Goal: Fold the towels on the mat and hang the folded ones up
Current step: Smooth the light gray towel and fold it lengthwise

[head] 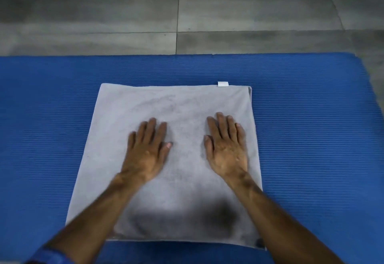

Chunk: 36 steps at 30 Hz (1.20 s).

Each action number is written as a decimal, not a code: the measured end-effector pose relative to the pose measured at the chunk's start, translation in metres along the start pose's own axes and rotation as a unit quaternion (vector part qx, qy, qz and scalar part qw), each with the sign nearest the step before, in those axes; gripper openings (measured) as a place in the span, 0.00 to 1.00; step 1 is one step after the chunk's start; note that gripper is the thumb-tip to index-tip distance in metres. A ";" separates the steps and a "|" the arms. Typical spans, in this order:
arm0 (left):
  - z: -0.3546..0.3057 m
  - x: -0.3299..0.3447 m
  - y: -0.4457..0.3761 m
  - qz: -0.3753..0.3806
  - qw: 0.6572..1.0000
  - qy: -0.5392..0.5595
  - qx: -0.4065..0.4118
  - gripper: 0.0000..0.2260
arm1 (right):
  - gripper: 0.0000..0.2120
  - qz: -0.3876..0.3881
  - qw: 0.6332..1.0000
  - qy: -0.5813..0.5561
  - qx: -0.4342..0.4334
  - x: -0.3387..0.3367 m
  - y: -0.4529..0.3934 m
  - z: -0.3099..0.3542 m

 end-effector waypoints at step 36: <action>0.062 0.041 0.195 -0.013 0.983 0.086 -0.162 0.30 | 0.36 0.120 0.987 -0.078 0.066 -0.037 0.032 -0.015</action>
Point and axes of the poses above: each hand's wrist, its own y-axis away from the middle knuckle, its own x-axis out of the palm, z = x × y, the point moved 2 cm from there along -y, towards the middle knuckle, and after that the axes turned 11 degrees about x, right-handed, at the moved point
